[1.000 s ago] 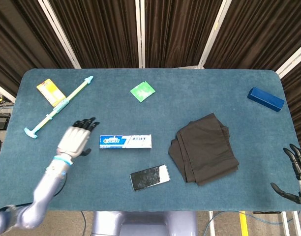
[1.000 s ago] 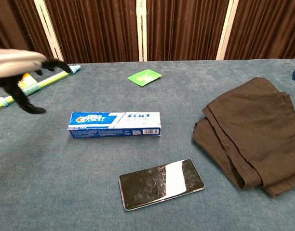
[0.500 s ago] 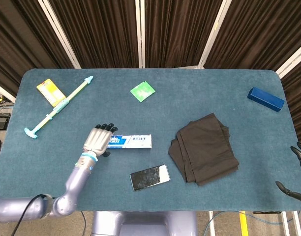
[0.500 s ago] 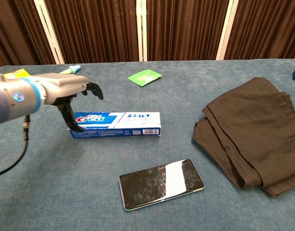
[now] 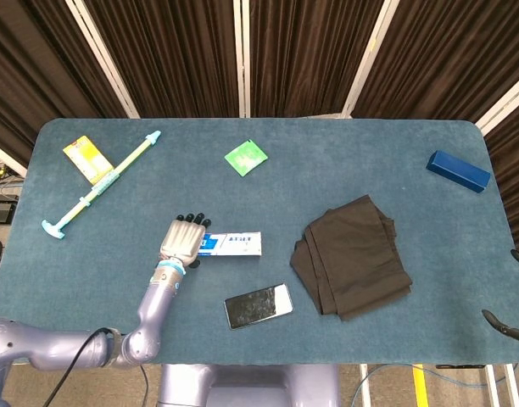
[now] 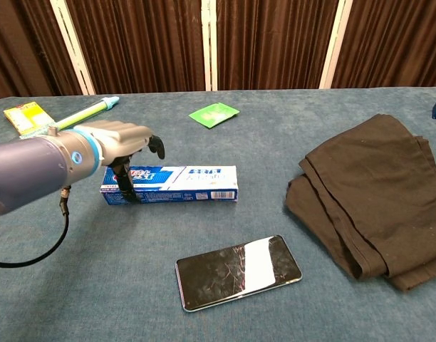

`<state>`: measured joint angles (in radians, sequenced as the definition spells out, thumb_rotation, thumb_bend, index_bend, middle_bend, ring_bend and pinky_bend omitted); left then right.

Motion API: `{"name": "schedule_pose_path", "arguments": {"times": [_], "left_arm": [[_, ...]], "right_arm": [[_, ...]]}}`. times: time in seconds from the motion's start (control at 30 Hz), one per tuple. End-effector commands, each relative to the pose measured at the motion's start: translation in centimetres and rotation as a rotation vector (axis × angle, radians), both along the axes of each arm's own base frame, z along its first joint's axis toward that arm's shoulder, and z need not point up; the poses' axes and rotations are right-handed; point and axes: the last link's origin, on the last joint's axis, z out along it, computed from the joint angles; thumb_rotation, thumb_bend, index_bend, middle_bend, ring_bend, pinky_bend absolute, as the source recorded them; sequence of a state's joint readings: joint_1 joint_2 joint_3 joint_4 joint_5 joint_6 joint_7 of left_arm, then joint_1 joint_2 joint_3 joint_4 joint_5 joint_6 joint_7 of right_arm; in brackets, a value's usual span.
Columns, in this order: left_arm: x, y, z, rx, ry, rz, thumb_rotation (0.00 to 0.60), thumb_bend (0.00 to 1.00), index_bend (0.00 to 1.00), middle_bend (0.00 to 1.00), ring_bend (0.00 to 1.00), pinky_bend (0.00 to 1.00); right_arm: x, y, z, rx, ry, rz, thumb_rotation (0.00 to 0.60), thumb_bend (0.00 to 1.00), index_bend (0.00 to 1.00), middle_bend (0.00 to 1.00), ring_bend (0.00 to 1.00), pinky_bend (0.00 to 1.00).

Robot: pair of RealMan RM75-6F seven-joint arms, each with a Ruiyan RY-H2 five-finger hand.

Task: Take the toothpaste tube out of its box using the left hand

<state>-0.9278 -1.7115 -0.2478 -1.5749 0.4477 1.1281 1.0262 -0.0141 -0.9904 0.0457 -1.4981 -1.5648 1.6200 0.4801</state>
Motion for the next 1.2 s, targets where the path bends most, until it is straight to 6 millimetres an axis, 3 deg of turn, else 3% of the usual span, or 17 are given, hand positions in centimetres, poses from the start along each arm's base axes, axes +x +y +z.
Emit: {"name": "schedule_pose_path", "arguments": {"times": [0.03, 0.33, 0.47, 0.73, 0.93, 1.2], "left_arm": [[0.0, 0.1, -0.7, -0.004, 0.001, 0.011, 0.600, 0.20, 0.22, 0.13, 0.16, 0.22], [-0.2, 0.2, -1.5, 0.006, -0.002, 0.012, 0.600, 0.24, 0.35, 0.24, 0.26, 0.30], [-0.3, 0.1, -1.8, 0.021, 0.007, -0.004, 0.600, 0.34, 0.42, 0.29, 0.30, 0.34], [-0.8, -0.1, -1.6, 0.057, 0.004, -0.028, 0.600, 0.40, 0.43, 0.30, 0.30, 0.34], [-1.5, 0.0, 0.3, 0.087, 0.004, -0.068, 0.600, 0.40, 0.43, 0.30, 0.30, 0.34], [-3.2, 0.0, 4.5, 0.160, -0.013, -0.123, 0.600, 0.40, 0.46, 0.33, 0.33, 0.36]], "right_arm": [[-0.1, 0.0, 0.1, -0.003, -0.002, -0.002, 0.600, 0.07, 0.12, 0.00, 0.00, 0.00], [-0.2, -0.1, 0.3, -0.008, -0.011, -0.003, 0.600, 0.07, 0.12, 0.00, 0.00, 0.00], [-0.1, 0.0, 0.2, -0.004, -0.011, 0.000, 0.600, 0.07, 0.12, 0.00, 0.00, 0.00], [-0.2, 0.0, 0.4, -0.012, -0.011, -0.004, 0.600, 0.07, 0.12, 0.00, 0.00, 0.00], [-0.2, 0.0, 0.4, -0.018, -0.004, -0.003, 0.600, 0.07, 0.12, 0.00, 0.00, 0.00], [0.2, 0.2, 0.1, -0.019, 0.019, 0.004, 0.600, 0.07, 0.12, 0.00, 0.00, 0.00]]}}
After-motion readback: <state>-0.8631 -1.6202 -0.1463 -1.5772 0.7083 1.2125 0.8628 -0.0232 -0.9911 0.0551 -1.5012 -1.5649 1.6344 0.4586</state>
